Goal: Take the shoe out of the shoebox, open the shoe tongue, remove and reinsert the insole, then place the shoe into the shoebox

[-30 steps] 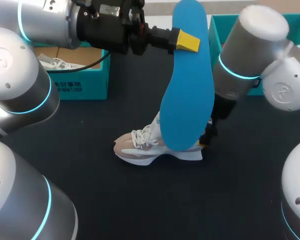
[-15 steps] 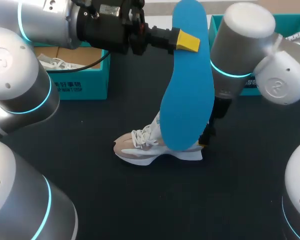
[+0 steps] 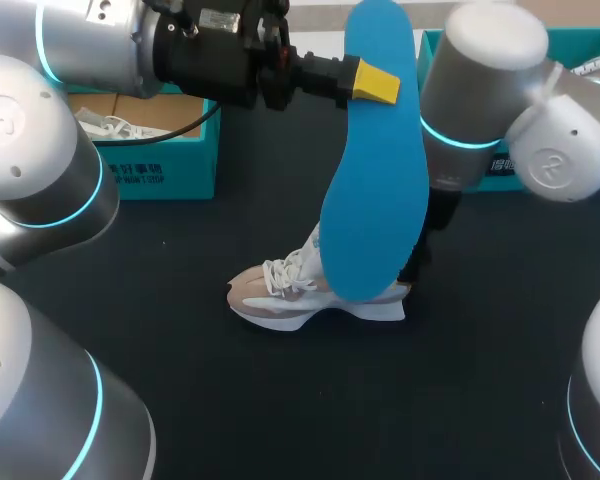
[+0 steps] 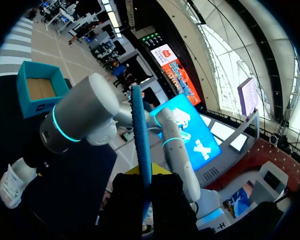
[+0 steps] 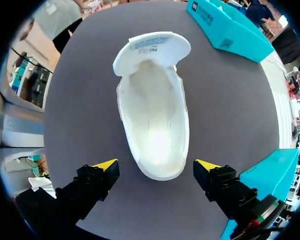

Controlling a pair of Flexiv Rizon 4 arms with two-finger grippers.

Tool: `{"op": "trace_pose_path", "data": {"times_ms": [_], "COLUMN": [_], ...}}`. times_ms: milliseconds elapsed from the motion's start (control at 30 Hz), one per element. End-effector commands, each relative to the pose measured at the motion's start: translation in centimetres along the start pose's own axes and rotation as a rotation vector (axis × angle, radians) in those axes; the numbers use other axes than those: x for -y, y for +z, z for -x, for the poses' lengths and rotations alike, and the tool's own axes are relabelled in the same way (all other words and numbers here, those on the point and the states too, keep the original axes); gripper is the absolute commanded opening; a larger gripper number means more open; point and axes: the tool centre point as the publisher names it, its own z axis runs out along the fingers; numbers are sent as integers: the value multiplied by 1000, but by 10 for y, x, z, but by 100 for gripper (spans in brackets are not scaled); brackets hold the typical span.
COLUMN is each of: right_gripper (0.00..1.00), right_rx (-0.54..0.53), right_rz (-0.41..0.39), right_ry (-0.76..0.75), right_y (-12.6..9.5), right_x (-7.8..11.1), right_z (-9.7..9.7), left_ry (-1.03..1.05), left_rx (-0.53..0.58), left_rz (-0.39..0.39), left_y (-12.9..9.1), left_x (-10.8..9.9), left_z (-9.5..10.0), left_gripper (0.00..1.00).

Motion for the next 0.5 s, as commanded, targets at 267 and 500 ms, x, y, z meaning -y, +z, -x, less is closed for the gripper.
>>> {"op": "trace_pose_path", "data": {"times_ms": [267, 500], "right_gripper": [100, 100], "right_rx": [8, -6], "right_rz": [18, 36], "right_ry": [-12, -46], "right_y": [-15, 1], "right_x": [-22, -42], "right_z": [31, 41], "left_ry": [0, 0], "left_rx": [-1, -1], "left_rz": [-1, -1], "left_y": [1, 1], "left_x": [-1, -1], "left_z": [1, 1], "left_gripper": [0, 0]}}
